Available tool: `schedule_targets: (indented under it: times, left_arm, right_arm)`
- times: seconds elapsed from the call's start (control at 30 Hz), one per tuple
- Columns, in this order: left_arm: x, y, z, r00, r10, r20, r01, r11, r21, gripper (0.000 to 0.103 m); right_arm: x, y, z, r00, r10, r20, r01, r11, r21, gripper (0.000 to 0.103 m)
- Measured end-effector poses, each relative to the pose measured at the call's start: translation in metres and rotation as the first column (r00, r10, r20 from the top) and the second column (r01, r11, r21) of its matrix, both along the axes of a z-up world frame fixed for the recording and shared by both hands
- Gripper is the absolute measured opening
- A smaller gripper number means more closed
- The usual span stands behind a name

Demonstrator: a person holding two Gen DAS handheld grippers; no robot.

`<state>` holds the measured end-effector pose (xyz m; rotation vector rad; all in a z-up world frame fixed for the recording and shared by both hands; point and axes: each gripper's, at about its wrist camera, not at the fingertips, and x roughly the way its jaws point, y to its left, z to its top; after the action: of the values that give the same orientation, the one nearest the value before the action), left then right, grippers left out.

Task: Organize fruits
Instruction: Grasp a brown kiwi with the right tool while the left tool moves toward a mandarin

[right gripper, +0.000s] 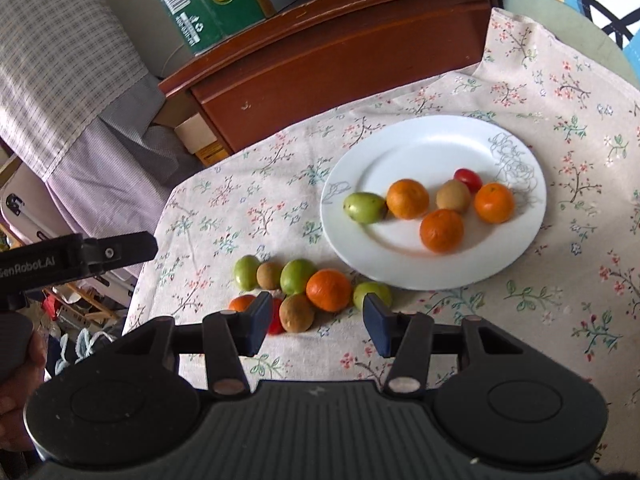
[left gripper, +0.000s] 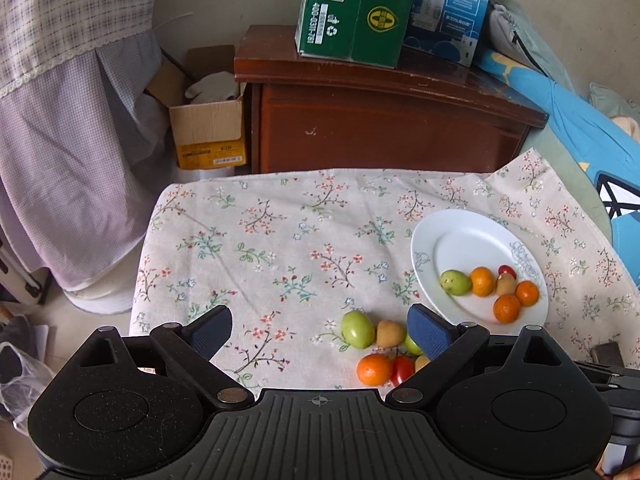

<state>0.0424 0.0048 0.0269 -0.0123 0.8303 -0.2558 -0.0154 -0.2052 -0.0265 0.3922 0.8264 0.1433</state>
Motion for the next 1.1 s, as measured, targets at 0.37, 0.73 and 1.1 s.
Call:
schedule_targets:
  times: [0.37, 0.73, 1.1]
  left_arm:
    - [0.006, 0.015, -0.025, 0.997, 0.024, -0.068, -0.026, 0.999, -0.021, 0.096]
    - [0.014, 0.023, -0.040, 0.994, 0.054, -0.100, -0.060, 0.996, -0.059, 0.096]
    - [0.014, 0.018, -0.045, 0.993, 0.036, -0.115, -0.043, 0.997, -0.058, 0.096]
  right_arm:
    - [0.011, 0.020, -0.027, 0.998, 0.054, -0.018, -0.054, 0.998, -0.012, 0.050]
    - [0.022, 0.025, -0.037, 0.999, 0.051, 0.005, -0.051, 0.998, -0.020, 0.038]
    - [0.025, 0.024, -0.038, 0.998, 0.056, -0.001, -0.056, 0.998, -0.009, 0.025]
